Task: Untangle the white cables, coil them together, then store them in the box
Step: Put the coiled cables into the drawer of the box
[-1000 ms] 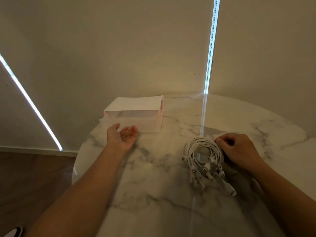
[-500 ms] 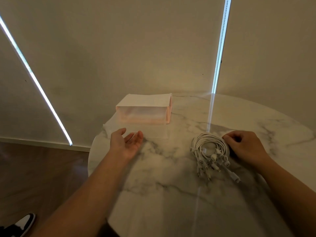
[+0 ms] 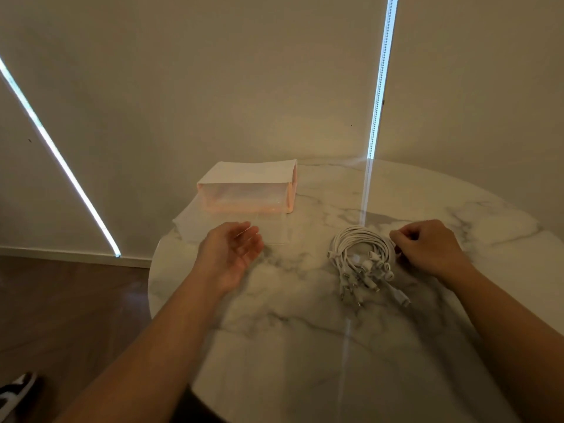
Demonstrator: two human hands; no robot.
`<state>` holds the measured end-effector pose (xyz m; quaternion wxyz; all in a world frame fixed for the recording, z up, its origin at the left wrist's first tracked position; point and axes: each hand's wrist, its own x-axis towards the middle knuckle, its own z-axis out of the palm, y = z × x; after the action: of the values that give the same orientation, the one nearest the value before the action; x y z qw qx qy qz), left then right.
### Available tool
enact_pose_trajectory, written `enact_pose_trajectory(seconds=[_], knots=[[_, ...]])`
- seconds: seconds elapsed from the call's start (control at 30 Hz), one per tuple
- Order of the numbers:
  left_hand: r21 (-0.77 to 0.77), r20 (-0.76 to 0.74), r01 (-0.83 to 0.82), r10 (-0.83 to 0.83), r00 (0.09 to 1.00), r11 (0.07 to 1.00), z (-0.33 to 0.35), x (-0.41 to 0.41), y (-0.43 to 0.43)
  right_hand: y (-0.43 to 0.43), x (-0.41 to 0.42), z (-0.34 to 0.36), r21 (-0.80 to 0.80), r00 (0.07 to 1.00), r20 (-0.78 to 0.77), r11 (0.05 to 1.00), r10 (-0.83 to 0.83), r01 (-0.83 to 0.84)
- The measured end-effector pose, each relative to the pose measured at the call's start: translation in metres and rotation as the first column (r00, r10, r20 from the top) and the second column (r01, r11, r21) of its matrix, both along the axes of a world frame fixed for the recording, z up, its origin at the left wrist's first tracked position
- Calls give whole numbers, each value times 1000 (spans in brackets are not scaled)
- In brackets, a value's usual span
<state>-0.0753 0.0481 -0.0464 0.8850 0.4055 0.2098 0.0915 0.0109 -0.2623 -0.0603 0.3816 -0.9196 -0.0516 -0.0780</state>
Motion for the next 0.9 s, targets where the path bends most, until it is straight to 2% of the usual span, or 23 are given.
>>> enact_pose_trajectory(seconds=[0.03,0.07,0.1,0.17,0.2,0.27,0.43,0.57,0.63,0.7,0.8,0.9], knots=[[179,-9,73,-73,997,981,4,2,-10,-1,-1,4,7,999,-40,1000,-3,3],[365,-37,150,-146,989,919,7,7,-21,-3,-3,8,15,996,-93,1000,1,0],[527,-81,224,-213,974,820,10,13,-33,-3,-6,12,31,987,-160,999,14,-9],[729,-188,356,-329,925,585,12,29,-55,-3,-14,20,82,946,-319,996,56,-32],[773,-243,409,-370,897,485,11,37,-65,-2,-18,24,107,919,-386,993,83,-45],[787,-336,495,-417,845,369,8,52,-80,1,-25,29,154,875,-466,986,129,-63],[801,-439,552,-400,805,231,4,70,-94,11,-31,31,211,882,-454,977,126,-31],[777,-460,581,-411,787,241,4,70,-92,10,-31,26,288,900,-410,957,145,-23],[767,-440,577,-424,791,280,2,71,-88,10,-32,25,337,909,-384,941,164,-28],[748,-397,557,-430,811,360,1,71,-82,10,-33,24,398,910,-373,917,183,-22],[673,-312,516,-429,848,530,6,64,-75,11,-32,21,453,919,-335,891,206,-35],[595,-292,559,-492,820,578,14,59,-70,12,-29,17,465,941,-287,885,176,-24]])
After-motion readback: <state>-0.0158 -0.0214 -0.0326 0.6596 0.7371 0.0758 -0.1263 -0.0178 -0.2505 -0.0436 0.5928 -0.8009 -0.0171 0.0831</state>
